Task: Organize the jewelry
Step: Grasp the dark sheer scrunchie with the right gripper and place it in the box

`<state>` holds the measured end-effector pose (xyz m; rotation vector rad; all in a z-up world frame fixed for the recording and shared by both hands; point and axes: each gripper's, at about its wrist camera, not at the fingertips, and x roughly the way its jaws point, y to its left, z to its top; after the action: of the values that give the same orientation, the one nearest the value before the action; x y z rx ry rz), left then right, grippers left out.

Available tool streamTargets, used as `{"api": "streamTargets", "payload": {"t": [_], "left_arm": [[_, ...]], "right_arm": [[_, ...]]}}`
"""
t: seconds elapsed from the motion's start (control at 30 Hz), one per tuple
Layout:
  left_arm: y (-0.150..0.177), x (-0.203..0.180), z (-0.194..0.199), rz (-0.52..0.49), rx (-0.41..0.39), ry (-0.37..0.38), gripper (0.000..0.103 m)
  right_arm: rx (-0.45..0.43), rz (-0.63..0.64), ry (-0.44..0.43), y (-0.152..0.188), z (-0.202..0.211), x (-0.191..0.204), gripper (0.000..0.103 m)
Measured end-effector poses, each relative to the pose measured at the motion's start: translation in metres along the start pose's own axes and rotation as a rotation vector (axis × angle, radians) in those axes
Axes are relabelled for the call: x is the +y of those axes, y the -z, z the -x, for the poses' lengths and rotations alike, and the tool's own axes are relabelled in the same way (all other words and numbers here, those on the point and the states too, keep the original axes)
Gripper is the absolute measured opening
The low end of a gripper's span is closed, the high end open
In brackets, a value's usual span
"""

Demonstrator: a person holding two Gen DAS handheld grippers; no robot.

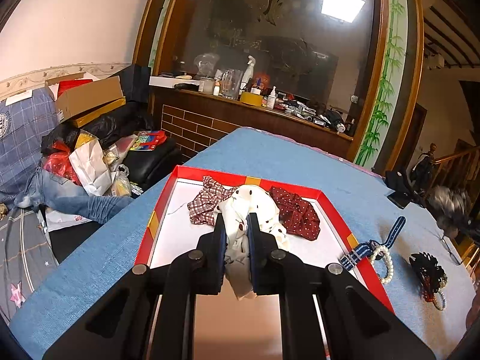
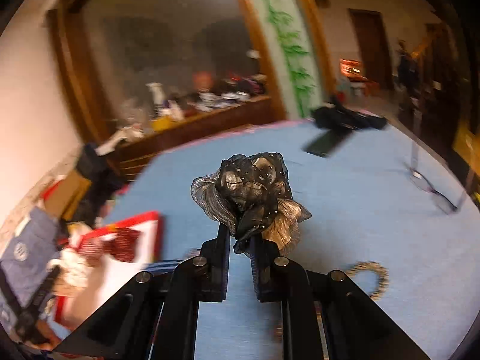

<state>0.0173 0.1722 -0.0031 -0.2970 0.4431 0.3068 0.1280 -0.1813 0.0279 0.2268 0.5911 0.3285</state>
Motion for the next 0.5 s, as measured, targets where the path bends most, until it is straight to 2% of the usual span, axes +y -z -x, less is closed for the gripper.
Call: {"api": "streamTargets", "payload": {"t": [0.07, 0.23, 0.37, 0.5], "left_arm": [[0.0, 0.001, 0.0, 0.004, -0.001, -0.003, 0.011], [0.0, 0.003, -0.002, 0.01, 0.001, -0.01, 0.011], [-0.001, 0.005, -0.005, 0.015, 0.012, -0.02, 0.011], [-0.001, 0.01, -0.008, 0.036, 0.023, -0.04, 0.011]], "right_arm": [[0.011, 0.015, -0.088, -0.001, -0.011, 0.029, 0.014], [0.079, 0.1, -0.206, 0.012, -0.032, 0.097, 0.014], [0.155, 0.166, -0.257, 0.033, -0.054, 0.143, 0.014], [0.253, 0.198, -0.294, 0.054, -0.082, 0.168, 0.014]]}}
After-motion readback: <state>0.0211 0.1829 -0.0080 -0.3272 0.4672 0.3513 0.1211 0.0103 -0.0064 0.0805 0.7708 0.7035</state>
